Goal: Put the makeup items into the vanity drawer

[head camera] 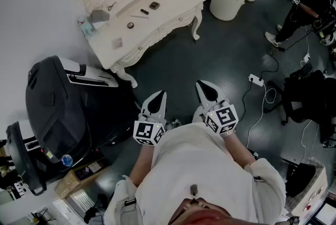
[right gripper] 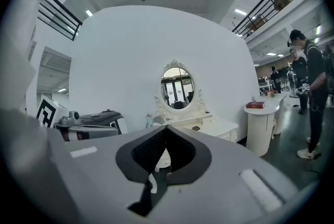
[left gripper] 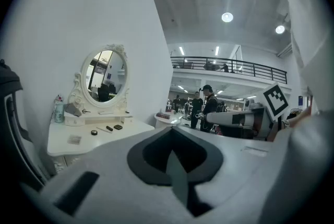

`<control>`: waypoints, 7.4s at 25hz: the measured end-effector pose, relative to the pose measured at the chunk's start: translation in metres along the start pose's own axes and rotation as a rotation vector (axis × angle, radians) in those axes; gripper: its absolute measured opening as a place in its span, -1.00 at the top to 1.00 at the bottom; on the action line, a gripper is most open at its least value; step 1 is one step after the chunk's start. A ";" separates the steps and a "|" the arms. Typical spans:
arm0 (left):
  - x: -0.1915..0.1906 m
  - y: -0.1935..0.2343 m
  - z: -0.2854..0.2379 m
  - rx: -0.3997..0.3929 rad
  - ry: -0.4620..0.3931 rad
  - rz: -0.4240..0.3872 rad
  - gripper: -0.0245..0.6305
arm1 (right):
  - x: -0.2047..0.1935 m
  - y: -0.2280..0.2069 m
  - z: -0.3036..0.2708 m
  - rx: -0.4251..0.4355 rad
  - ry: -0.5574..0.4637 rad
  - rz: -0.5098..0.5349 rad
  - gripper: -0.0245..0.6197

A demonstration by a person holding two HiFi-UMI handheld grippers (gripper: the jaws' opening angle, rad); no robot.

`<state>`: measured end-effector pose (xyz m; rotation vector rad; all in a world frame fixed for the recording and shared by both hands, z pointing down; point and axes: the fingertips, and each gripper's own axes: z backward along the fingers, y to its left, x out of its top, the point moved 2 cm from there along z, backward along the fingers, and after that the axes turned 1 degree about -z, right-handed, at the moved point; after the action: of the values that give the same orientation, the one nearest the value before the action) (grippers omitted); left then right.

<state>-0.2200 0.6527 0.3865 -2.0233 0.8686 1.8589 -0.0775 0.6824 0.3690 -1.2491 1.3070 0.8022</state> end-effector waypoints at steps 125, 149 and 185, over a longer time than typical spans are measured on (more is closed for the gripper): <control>0.114 0.322 -0.443 0.716 -0.129 0.146 0.91 | 0.129 -0.307 -0.545 0.570 0.210 0.115 0.90; 0.108 0.449 -0.419 0.873 -0.074 0.139 0.91 | 0.138 -0.272 -0.628 0.528 0.257 0.140 0.90; -0.139 0.573 -0.389 0.747 0.548 0.243 -0.07 | 0.089 -0.196 -0.665 0.417 0.384 0.171 0.90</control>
<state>-0.2378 0.0176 0.6945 -1.9587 1.6965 0.8111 -0.0421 -0.0128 0.4336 -0.9889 1.8034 0.3798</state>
